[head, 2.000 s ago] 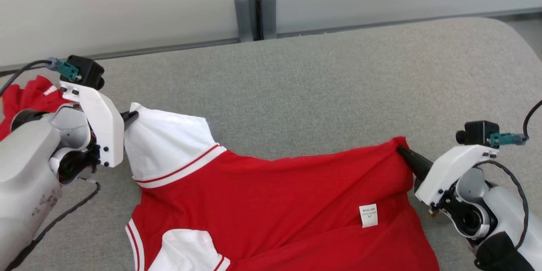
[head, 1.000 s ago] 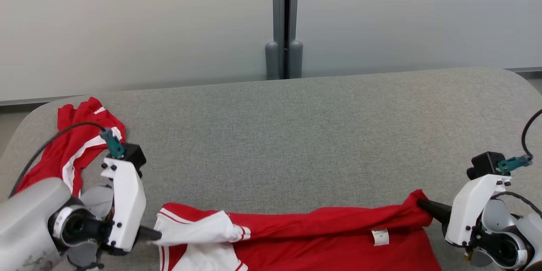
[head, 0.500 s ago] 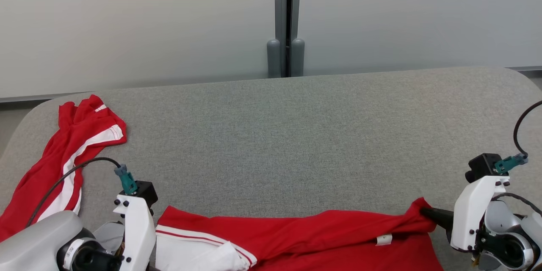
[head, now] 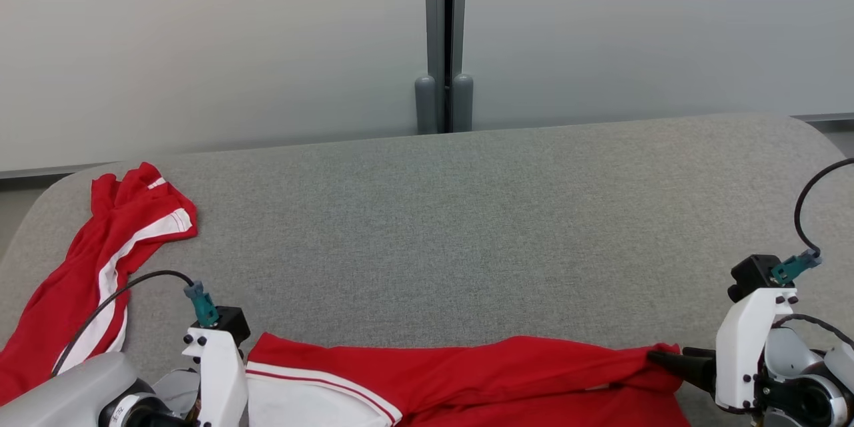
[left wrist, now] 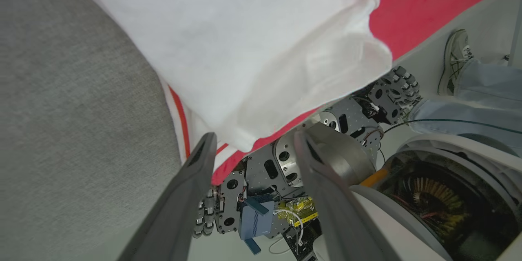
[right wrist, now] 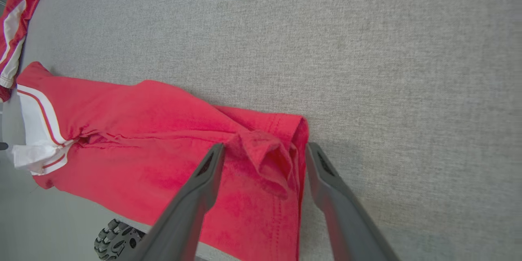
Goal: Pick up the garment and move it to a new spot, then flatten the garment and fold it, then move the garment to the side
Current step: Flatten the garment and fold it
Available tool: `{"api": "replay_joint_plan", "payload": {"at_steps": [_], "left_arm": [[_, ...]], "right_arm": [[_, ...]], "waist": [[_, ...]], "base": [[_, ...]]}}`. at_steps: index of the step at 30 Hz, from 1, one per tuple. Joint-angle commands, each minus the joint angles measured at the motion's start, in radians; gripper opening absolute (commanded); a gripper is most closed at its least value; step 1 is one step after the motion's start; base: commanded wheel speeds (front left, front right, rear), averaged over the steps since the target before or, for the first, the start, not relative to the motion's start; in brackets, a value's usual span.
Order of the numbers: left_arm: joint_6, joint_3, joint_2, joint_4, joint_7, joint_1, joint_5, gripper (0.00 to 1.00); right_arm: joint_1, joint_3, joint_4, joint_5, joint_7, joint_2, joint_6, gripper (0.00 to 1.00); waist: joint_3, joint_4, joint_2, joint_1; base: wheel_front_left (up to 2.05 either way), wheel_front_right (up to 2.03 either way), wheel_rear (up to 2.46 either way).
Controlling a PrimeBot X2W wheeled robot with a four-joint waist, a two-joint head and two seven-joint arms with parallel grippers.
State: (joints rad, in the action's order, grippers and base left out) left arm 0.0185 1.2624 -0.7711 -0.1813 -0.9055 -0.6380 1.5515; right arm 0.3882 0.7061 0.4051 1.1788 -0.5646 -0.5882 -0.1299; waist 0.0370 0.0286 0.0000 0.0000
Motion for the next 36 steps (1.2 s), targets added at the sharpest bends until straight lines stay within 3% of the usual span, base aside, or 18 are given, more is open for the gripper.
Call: {"api": "replay_joint_plan", "payload": {"at_steps": [1,8,9,10,12,16,21,26,30,32,36], "left_arm": [[-0.004,-0.007,-0.006,-0.005,0.009,0.000,-0.005,1.00],[-0.018,-0.047,-0.024,0.010,0.126,-0.037,-0.079,1.00],[-0.029,-0.071,-0.026,0.021,0.211,-0.040,-0.118,1.00],[-0.029,-0.071,-0.026,0.021,0.211,-0.040,-0.118,1.00],[-0.025,-0.105,-0.029,0.023,0.320,-0.033,-0.154,1.00],[0.003,-0.165,-0.051,0.038,0.541,0.009,-0.223,1.00],[0.103,-0.243,-0.082,0.071,0.829,0.088,-0.298,1.00],[0.216,-0.345,-0.077,0.137,1.117,0.216,-0.306,1.00],[0.307,-0.459,-0.043,0.201,1.170,0.337,-0.363,1.00],[0.339,-0.559,0.015,0.240,1.170,0.416,-0.434,1.00],[0.352,-0.730,0.138,0.291,1.170,0.582,-0.605,1.00]], "right_arm": [[-0.009,0.000,-0.006,0.002,-0.004,-0.014,-0.002,1.00],[-0.034,-0.073,-0.068,0.050,0.084,-0.047,-0.002,1.00],[-0.045,-0.119,-0.102,0.065,0.150,-0.050,-0.002,1.00],[-0.045,-0.119,-0.102,0.065,0.150,-0.050,-0.002,1.00],[-0.061,-0.157,-0.140,0.062,0.228,-0.057,-0.002,1.00],[-0.111,-0.226,-0.201,0.020,0.413,-0.054,-0.002,1.00],[-0.185,-0.310,-0.225,-0.059,0.623,-0.016,-0.002,1.00],[-0.289,-0.378,-0.237,-0.113,0.747,0.049,-0.002,1.00],[-0.386,-0.426,-0.235,-0.153,0.786,0.113,-0.002,1.00],[-0.431,-0.440,-0.234,-0.165,0.791,0.143,-0.002,1.00],[-0.492,-0.467,-0.231,-0.189,0.793,0.186,-0.002,1.00]], "waist": [[0.010,0.001,0.0000,0.0000],[0.041,-0.006,0.0000,0.0000],[0.048,-0.010,0.0000,0.0000],[0.048,-0.010,0.0000,0.0000],[0.053,-0.012,0.0000,0.0000],[0.058,-0.019,0.0000,0.0000],[0.059,-0.031,0.0000,0.0000],[0.061,-0.047,0.0000,0.0000],[0.061,-0.063,0.0000,0.0000],[0.061,-0.071,0.0000,0.0000],[0.059,-0.078,0.0000,0.0000]], "base": [[0.00,0.00,0.00],[0.00,0.00,0.00],[0.00,0.00,0.00],[0.00,0.00,0.00],[0.00,0.00,0.00],[0.00,0.00,0.00],[0.00,0.00,0.00],[0.00,0.00,0.00],[0.00,0.00,0.00],[0.00,0.00,0.00],[0.00,0.00,0.00]]}}
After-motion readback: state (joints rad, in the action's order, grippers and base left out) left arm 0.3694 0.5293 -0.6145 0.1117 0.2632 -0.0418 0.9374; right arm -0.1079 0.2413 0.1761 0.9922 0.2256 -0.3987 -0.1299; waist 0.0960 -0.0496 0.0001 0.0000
